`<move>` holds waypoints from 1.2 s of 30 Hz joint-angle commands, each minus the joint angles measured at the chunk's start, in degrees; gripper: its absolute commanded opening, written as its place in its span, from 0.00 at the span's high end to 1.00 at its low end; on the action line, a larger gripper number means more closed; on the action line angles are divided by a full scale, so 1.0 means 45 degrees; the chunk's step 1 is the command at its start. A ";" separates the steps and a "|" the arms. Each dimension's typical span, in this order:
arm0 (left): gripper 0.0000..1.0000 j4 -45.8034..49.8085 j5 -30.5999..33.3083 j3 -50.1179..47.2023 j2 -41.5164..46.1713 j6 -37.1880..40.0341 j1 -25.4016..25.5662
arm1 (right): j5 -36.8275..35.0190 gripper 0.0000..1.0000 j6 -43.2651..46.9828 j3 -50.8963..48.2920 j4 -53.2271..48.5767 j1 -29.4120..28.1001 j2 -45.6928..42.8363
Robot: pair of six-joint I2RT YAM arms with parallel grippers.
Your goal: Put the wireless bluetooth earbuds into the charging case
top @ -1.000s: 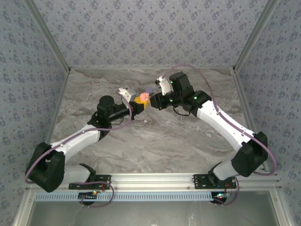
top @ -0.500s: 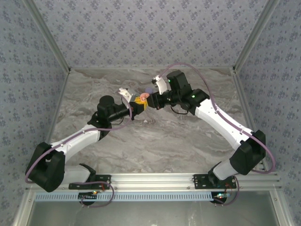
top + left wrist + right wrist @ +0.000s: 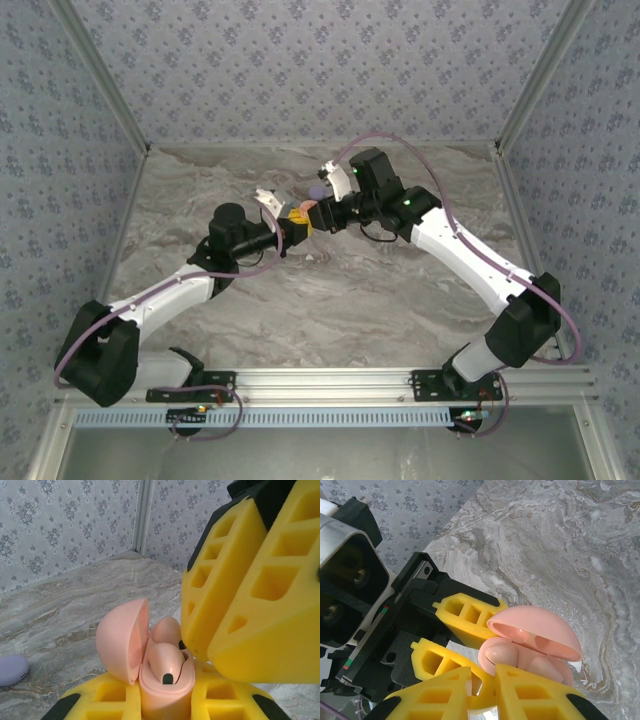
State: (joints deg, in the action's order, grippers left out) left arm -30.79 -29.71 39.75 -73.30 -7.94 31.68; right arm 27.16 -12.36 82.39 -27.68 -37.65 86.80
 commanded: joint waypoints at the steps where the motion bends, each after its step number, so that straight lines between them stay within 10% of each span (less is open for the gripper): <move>1: 0.93 0.0154 -0.0018 0.0624 -0.0105 0.0154 0.0090 | -0.0925 0.78 0.0094 0.0109 0.0041 -0.0035 -0.0458; 24: 0.94 0.0863 -0.3320 0.1143 0.0166 0.1703 0.0522 | 0.0780 0.78 -0.0779 -0.1080 0.0250 0.2194 -0.0942; 36: 0.93 0.1354 -0.2847 0.1610 -0.0269 0.2050 0.0773 | 0.2237 0.78 -0.0302 -0.0495 -0.0601 0.2077 -0.0262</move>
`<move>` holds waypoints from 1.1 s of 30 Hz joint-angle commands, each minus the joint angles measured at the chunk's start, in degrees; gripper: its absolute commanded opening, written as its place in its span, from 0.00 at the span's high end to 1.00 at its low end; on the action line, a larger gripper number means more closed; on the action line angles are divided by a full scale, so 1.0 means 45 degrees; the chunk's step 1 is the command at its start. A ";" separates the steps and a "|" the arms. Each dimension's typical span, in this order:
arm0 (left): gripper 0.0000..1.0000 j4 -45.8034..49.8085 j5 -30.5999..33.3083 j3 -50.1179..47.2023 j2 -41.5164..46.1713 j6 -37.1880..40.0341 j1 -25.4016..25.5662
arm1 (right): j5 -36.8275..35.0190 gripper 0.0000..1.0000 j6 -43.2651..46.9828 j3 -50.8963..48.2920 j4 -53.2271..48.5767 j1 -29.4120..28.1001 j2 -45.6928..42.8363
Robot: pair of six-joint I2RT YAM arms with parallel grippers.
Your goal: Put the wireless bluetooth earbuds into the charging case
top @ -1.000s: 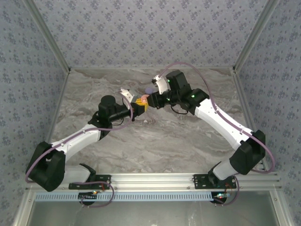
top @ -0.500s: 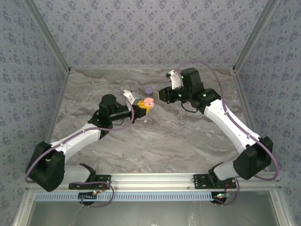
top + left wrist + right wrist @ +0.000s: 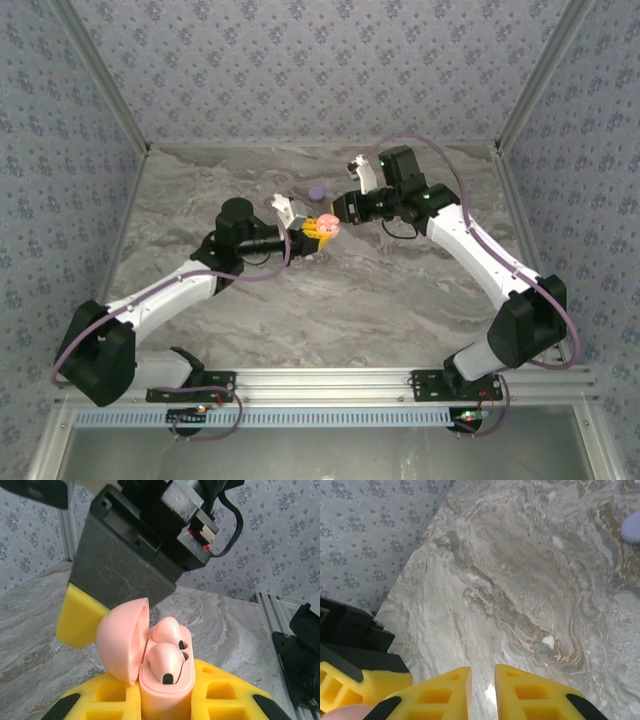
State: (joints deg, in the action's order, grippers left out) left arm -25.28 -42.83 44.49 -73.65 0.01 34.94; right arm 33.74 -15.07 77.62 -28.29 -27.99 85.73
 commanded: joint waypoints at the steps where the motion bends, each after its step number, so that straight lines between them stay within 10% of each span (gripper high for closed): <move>1: 0.93 0.0191 0.0131 0.0581 -0.0233 0.0286 0.0050 | 0.0893 0.78 0.0352 0.0578 -0.0490 -0.0087 -0.0018; 13: 0.93 0.0549 0.0931 0.0641 -0.0422 0.0391 0.0050 | 0.0891 0.77 0.0606 0.0700 -0.0704 -0.0164 -0.0175; 20: 0.93 0.1331 0.1991 0.1148 -0.0969 -0.0226 -0.0037 | -0.2766 0.75 0.0202 0.0721 -0.1305 -0.0010 -0.0207; 33: 0.90 0.2365 0.3568 0.2453 -0.3581 -0.5138 -0.1108 | -0.5192 0.72 -0.0658 -0.0553 -0.1625 0.1019 -0.0914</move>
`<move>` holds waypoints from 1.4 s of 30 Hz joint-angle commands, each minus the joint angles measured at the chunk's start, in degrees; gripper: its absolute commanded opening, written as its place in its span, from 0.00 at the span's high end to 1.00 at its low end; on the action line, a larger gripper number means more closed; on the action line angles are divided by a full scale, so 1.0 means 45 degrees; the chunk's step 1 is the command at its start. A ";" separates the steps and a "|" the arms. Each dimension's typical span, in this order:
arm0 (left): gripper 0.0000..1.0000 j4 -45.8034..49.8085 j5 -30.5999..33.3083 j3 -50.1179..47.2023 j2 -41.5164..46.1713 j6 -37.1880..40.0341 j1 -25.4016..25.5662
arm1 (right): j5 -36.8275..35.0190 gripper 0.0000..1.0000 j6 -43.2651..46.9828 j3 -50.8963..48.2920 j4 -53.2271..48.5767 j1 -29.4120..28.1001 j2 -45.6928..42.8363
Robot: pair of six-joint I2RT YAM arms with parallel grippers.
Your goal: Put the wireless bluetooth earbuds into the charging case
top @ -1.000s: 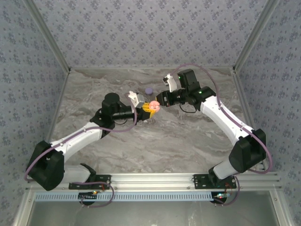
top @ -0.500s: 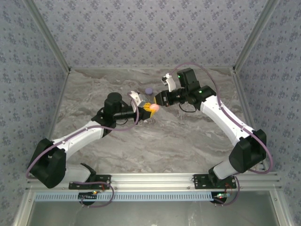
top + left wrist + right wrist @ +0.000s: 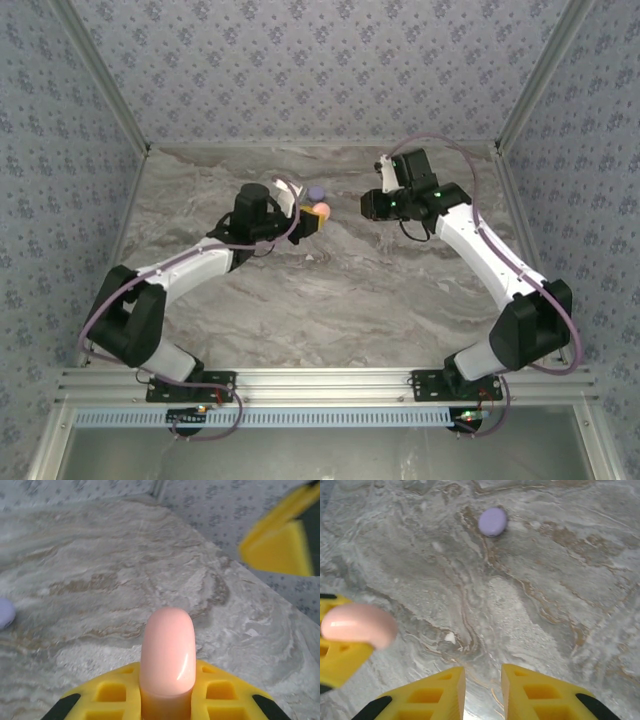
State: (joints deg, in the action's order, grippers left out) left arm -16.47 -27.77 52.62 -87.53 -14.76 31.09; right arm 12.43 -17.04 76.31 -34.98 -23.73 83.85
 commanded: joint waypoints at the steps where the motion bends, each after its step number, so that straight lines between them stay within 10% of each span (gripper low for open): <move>1: 0.90 0.0714 0.0214 0.0896 -0.0754 -0.2181 -0.0305 | -0.0442 0.72 -0.0213 -0.0319 -0.0106 0.0110 -0.0529; 9: 0.89 0.4580 -0.0286 0.3837 -0.3573 -0.3905 -0.0714 | -0.0397 0.72 -0.0178 -0.0575 -0.0119 0.0300 -0.0592; 32: 0.88 0.7234 -0.0175 0.7250 -0.7492 -0.4483 -0.0989 | -0.0222 0.71 -0.0198 -0.0885 -0.0136 0.0538 -0.0628; 42: 0.72 0.7623 -0.0040 0.7390 -0.7854 -0.4328 -0.0975 | -0.0222 0.71 -0.0210 -0.0919 -0.0083 0.0614 -0.0628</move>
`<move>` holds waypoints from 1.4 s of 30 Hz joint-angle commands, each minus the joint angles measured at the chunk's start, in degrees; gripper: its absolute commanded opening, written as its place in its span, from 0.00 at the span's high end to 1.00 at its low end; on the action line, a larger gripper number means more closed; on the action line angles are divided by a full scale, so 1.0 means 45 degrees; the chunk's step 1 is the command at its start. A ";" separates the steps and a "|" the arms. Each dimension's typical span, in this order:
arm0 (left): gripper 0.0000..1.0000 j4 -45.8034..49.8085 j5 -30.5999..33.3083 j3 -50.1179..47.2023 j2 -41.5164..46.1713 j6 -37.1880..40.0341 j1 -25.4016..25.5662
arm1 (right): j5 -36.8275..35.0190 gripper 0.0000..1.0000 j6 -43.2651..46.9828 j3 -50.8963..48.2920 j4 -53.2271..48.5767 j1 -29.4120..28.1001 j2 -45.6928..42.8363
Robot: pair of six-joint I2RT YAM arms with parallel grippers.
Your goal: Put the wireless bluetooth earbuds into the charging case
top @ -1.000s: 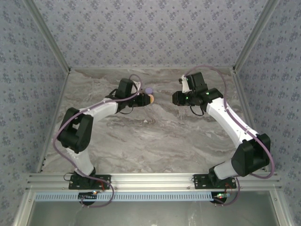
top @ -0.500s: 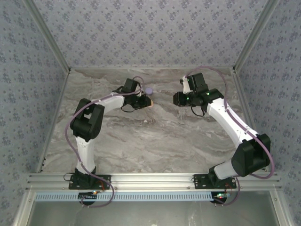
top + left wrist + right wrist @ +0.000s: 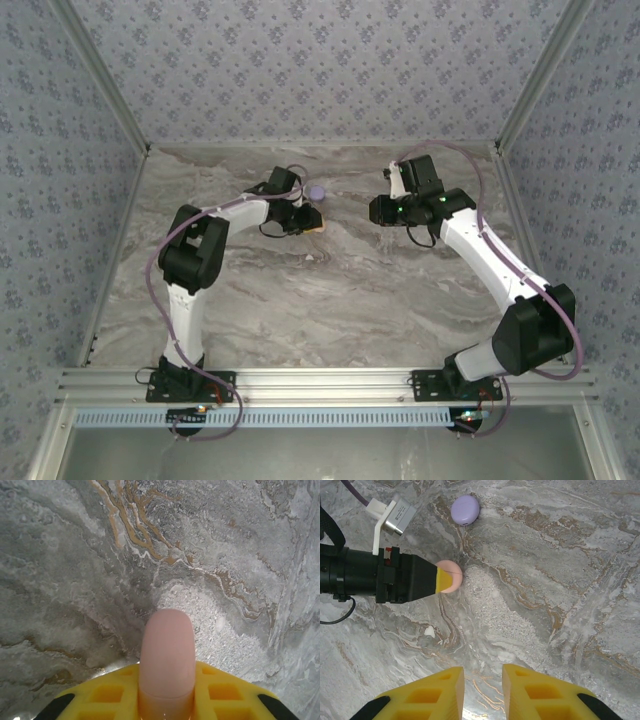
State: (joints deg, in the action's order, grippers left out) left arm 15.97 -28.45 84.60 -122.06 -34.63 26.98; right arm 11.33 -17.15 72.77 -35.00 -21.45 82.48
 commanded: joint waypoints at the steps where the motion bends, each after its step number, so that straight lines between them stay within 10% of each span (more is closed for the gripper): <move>1: 0.70 0.0451 0.0127 0.0283 -0.0166 0.0131 -0.0061 | 0.0021 0.71 -0.0185 -0.0133 -0.0090 0.0138 -0.0326; 13: 0.45 0.1685 0.1653 0.0421 0.0733 0.1405 -0.0088 | -0.0216 0.69 -0.0130 -0.0194 -0.0144 0.0410 -0.0323; 42: 0.37 0.1608 0.9834 -0.5149 0.8646 0.4941 -0.1159 | -0.8203 0.56 0.1269 -0.5149 0.3219 0.2027 -0.3018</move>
State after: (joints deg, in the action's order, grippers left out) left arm 24.77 9.82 62.61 -86.21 -15.18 22.68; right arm -19.38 -12.34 51.83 -22.92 -13.65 70.65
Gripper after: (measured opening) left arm 0.627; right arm 0.439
